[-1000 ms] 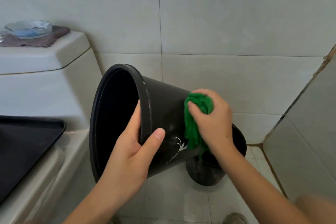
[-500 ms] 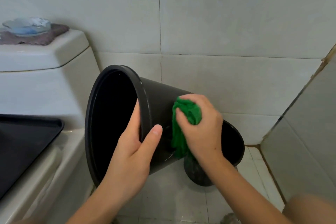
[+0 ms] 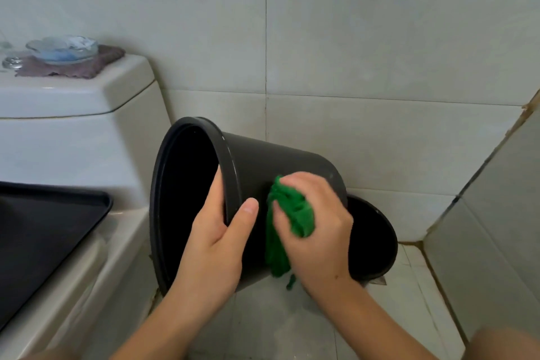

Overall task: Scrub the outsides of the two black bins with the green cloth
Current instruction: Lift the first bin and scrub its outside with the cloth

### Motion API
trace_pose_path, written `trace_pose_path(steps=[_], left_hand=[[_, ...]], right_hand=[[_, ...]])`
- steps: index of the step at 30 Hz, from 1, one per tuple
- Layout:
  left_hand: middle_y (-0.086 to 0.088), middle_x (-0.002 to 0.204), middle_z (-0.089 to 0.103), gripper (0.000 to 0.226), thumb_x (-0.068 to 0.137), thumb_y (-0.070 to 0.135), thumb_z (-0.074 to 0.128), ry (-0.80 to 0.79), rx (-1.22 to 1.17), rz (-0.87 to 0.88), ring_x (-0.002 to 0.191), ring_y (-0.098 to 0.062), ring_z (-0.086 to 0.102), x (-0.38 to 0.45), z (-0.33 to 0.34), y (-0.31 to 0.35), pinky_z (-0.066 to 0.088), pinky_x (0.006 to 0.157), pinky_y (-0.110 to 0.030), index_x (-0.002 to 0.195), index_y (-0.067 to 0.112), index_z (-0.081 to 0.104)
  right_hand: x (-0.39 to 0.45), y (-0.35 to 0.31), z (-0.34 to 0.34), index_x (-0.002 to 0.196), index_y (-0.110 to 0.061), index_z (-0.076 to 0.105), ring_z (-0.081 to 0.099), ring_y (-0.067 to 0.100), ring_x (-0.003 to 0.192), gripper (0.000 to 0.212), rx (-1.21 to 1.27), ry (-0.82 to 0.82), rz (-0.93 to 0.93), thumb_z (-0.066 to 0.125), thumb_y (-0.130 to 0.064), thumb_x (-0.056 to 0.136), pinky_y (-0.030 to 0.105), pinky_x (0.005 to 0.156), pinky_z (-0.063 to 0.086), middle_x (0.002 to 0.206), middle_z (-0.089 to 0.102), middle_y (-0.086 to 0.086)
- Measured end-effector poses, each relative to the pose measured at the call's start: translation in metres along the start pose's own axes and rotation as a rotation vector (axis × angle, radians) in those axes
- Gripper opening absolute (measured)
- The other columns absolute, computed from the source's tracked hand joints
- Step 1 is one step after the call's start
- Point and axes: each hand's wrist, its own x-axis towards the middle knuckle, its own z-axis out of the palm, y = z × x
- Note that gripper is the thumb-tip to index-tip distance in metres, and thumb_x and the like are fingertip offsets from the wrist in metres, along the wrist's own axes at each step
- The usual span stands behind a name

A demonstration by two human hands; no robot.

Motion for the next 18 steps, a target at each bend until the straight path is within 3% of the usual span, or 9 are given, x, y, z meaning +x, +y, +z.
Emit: trace_pose_path(steps=[2, 5, 7, 11, 13, 16, 18], left_hand=[[0.012, 0.114, 0.072, 0.048, 0.090, 0.020, 0.049, 0.023, -0.023, -0.018, 0.107, -0.004, 0.066, 0.001, -0.002, 0.001, 0.051, 0.085, -0.015, 0.138, 0.019, 0.051], [0.010, 0.113, 0.073, 0.047, 0.089, 0.021, 0.049, 0.021, -0.036, -0.030, 0.106, -0.006, 0.067, 0.002, -0.003, 0.001, 0.051, 0.086, -0.016, 0.136, 0.020, 0.052], [0.009, 0.117, 0.072, 0.047, 0.090, 0.020, 0.049, 0.038, -0.065, -0.028, 0.111, -0.009, 0.066, 0.002, -0.005, 0.005, 0.051, 0.094, -0.021, 0.136, 0.021, 0.053], [0.009, 0.123, 0.070, 0.046, 0.092, 0.017, 0.046, 0.016, -0.049, 0.011, 0.118, -0.011, 0.064, 0.003, -0.014, 0.017, 0.049, 0.098, -0.023, 0.137, 0.024, 0.052], [0.011, 0.124, 0.069, 0.046, 0.093, 0.016, 0.045, -0.006, -0.025, 0.029, 0.119, -0.009, 0.062, 0.004, -0.017, 0.019, 0.048, 0.099, -0.021, 0.137, 0.025, 0.051], [0.010, 0.127, 0.068, 0.047, 0.093, 0.017, 0.046, -0.004, -0.019, 0.018, 0.122, -0.009, 0.060, 0.005, -0.014, 0.011, 0.045, 0.104, -0.025, 0.139, 0.023, 0.050], [0.013, 0.125, 0.067, 0.048, 0.093, 0.016, 0.046, -0.016, 0.011, 0.019, 0.120, -0.006, 0.061, 0.004, -0.009, 0.009, 0.047, 0.099, -0.019, 0.141, 0.020, 0.048]], right_hand=[[-0.010, -0.015, 0.001, 0.098, -0.002, 0.072, 0.066, 0.020, 0.093, 0.021, 0.006, -0.043, -0.173, 0.069, -0.011, 0.079, 0.029, 0.085, 0.052, 0.101, 0.069, 0.008], [-0.005, -0.004, -0.003, 0.100, 0.000, 0.072, 0.066, 0.023, 0.094, 0.022, 0.017, -0.089, -0.296, 0.070, -0.009, 0.080, 0.031, 0.085, 0.053, 0.103, 0.069, 0.011], [0.001, 0.017, -0.008, 0.102, -0.001, 0.071, 0.064, 0.019, 0.099, 0.023, 0.004, -0.062, -0.191, 0.068, -0.011, 0.081, 0.029, 0.090, 0.051, 0.104, 0.067, 0.008], [0.014, 0.055, -0.014, 0.102, -0.016, 0.067, 0.057, -0.005, 0.096, 0.020, -0.022, 0.105, 0.293, 0.066, -0.015, 0.082, 0.025, 0.090, 0.049, 0.101, 0.061, -0.011], [0.015, 0.056, -0.014, 0.102, -0.019, 0.066, 0.058, -0.002, 0.096, 0.020, -0.031, 0.131, 0.375, 0.065, -0.017, 0.082, 0.022, 0.089, 0.048, 0.100, 0.061, -0.013], [0.008, 0.026, -0.006, 0.101, -0.010, 0.069, 0.061, 0.010, 0.100, 0.021, -0.014, 0.078, 0.165, 0.065, -0.015, 0.081, 0.031, 0.090, 0.050, 0.103, 0.064, -0.002], [0.001, -0.002, 0.000, 0.101, -0.004, 0.070, 0.064, 0.019, 0.098, 0.022, 0.007, 0.023, -0.026, 0.066, -0.014, 0.081, 0.034, 0.087, 0.052, 0.103, 0.067, 0.005]])
